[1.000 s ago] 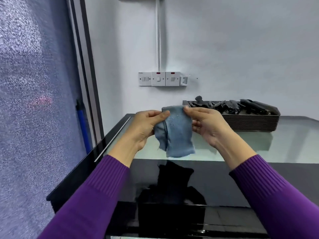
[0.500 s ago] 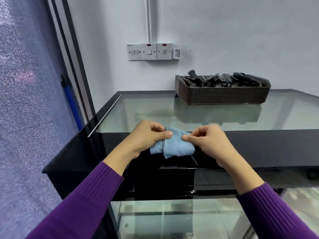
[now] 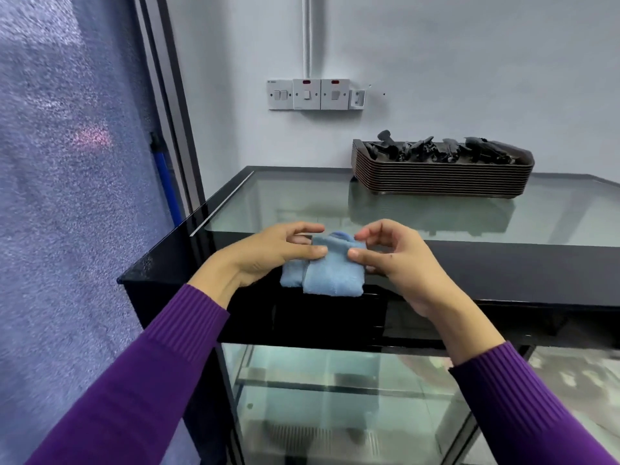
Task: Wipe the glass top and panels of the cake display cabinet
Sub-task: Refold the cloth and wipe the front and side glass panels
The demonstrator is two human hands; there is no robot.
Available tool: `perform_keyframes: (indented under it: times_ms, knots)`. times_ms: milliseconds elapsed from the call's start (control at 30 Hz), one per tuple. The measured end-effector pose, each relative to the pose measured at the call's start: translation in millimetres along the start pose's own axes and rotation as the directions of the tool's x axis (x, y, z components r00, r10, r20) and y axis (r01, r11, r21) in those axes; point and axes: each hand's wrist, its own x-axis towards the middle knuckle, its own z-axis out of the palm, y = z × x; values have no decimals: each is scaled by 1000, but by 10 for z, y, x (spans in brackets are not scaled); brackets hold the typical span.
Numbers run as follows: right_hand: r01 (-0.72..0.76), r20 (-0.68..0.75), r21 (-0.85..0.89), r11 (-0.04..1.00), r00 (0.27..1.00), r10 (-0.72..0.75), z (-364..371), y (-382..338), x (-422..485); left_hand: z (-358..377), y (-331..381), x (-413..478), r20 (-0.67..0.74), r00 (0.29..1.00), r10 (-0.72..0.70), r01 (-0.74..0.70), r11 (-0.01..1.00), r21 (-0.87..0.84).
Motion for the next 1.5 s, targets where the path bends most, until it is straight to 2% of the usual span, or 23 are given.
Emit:
perform_keyframes:
  times_ms: [167,367,433,533,633,767,833,900,933,1067,1133,1200,1267,1333,1367,1400,1467,1500]
  knots:
    - [62,122,105,993,990,-74,-83,9,-351,285,56,-507,-18,999,30,-28,996,88]
    - [29,298,142,989,952,-70,-152,310,-763,789,-315,-978,-113,989,94,-68,974,217]
    - [74,298,132,988,948,-111,-130,504,-868,979,-594,-1049,-139,983,122,-97,980,175]
    - [202,207,169,965,950,-235,-74,953,-1005,1264,-1069,-1026,-293,935,199,-186,980,69]
    - [355,126,174,919,917,-378,-50,1558,-1133,1498,-1609,-902,-454,852,261,-302,953,-20]
    - [575,3,109,811,815,-579,-21,2395,-1163,1762,-2308,-631,-594,695,405,-479,877,38]
    - [711,-57,-13,703,701,-711,-6,2756,-1128,1879,-2576,-484,-632,581,513,-552,819,157]
    - [814,-53,-244,527,531,-846,-8,3065,-1048,1976,-2794,-339,-629,478,613,-597,752,279]
    - [829,-40,-321,458,471,-881,-14,3196,-1013,2014,-2891,-272,-626,432,649,-611,721,326]
    - [825,53,-490,283,352,-935,-42,3473,-930,2066,-3100,-87,-610,288,739,-630,626,461]
    - [797,158,-566,212,357,-921,-81,3519,-941,2063,-3117,-62,-600,271,753,-623,612,487]
    - [737,228,-662,136,371,-900,-136,3533,-957,2050,-3115,-60,-590,288,755,-611,619,493]
    - [654,253,-754,53,365,-896,-167,3533,-965,2020,-3114,-50,-570,314,759,-601,624,499]
    - [603,259,-797,15,363,-895,-168,3533,-969,1991,-3124,-41,-559,289,777,-578,607,545]
    - [589,261,-808,5,365,-894,-161,3541,-972,1982,-3140,-46,-557,233,797,-537,583,610]
    - [577,262,-816,-1,369,-892,-154,3548,-974,1980,-3164,-62,-543,147,827,-479,540,693]
    - [558,254,-830,4,383,-888,-142,3548,-982,1998,-3250,-112,-421,-33,907,-340,386,858]
    - [553,250,-833,11,394,-885,-139,3544,-987,2028,-3315,-137,-322,-85,943,-265,291,919]
